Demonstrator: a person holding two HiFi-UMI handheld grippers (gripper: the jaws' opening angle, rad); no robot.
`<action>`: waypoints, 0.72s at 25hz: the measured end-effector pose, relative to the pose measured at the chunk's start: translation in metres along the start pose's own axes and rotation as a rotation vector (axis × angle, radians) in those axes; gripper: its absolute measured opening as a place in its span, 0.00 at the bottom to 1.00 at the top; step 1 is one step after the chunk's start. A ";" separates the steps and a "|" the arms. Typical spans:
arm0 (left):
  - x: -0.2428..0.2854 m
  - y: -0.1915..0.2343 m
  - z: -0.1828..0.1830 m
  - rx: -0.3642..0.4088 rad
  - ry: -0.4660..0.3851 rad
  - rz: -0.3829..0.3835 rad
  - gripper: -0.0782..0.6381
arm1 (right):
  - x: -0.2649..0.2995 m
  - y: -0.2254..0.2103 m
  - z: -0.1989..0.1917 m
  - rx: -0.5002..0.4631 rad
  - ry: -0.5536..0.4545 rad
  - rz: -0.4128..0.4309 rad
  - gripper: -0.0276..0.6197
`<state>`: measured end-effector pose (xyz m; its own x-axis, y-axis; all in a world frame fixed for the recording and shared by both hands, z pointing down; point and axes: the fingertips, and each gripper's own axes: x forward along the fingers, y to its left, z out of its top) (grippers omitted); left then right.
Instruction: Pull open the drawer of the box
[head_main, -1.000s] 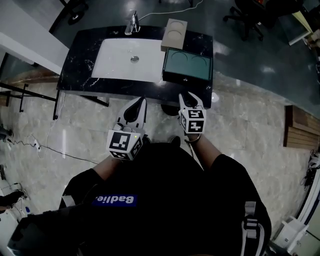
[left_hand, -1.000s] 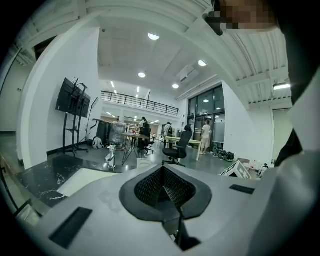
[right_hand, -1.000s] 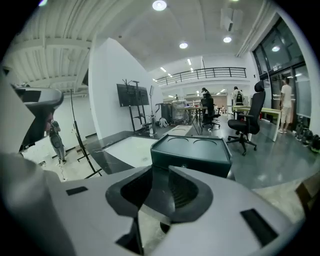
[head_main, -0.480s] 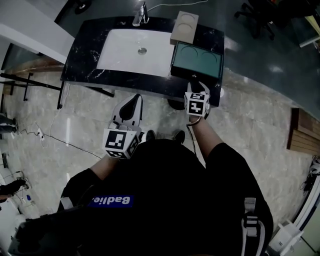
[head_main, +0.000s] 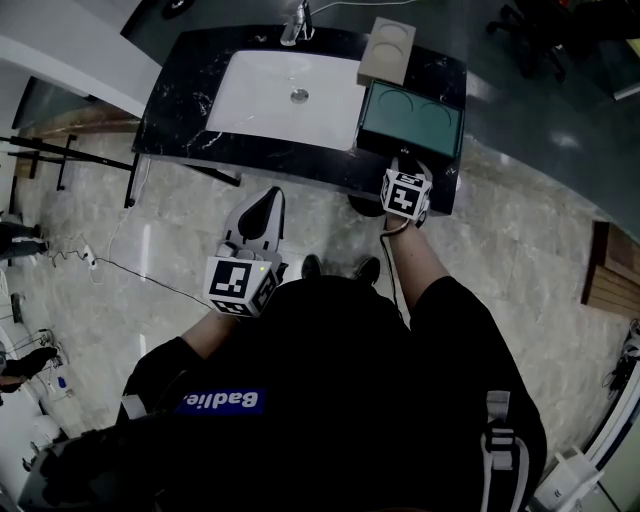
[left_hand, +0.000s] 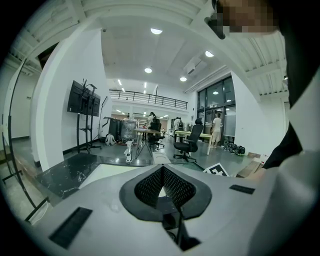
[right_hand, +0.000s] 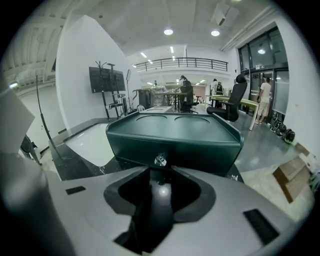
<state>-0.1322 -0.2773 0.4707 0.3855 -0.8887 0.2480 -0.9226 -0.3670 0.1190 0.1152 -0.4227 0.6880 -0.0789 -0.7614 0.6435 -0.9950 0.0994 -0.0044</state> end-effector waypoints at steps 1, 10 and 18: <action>-0.001 0.001 -0.001 -0.001 0.002 0.000 0.10 | 0.002 0.000 0.000 0.011 0.001 -0.003 0.22; -0.003 0.004 -0.005 -0.009 0.013 -0.017 0.10 | 0.010 -0.002 0.007 0.077 -0.024 -0.023 0.22; -0.004 0.009 -0.007 -0.009 0.017 -0.021 0.10 | 0.014 -0.001 0.010 0.082 -0.028 -0.043 0.21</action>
<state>-0.1415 -0.2754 0.4779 0.4049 -0.8762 0.2615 -0.9142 -0.3828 0.1330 0.1145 -0.4400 0.6899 -0.0361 -0.7818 0.6224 -0.9991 0.0139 -0.0404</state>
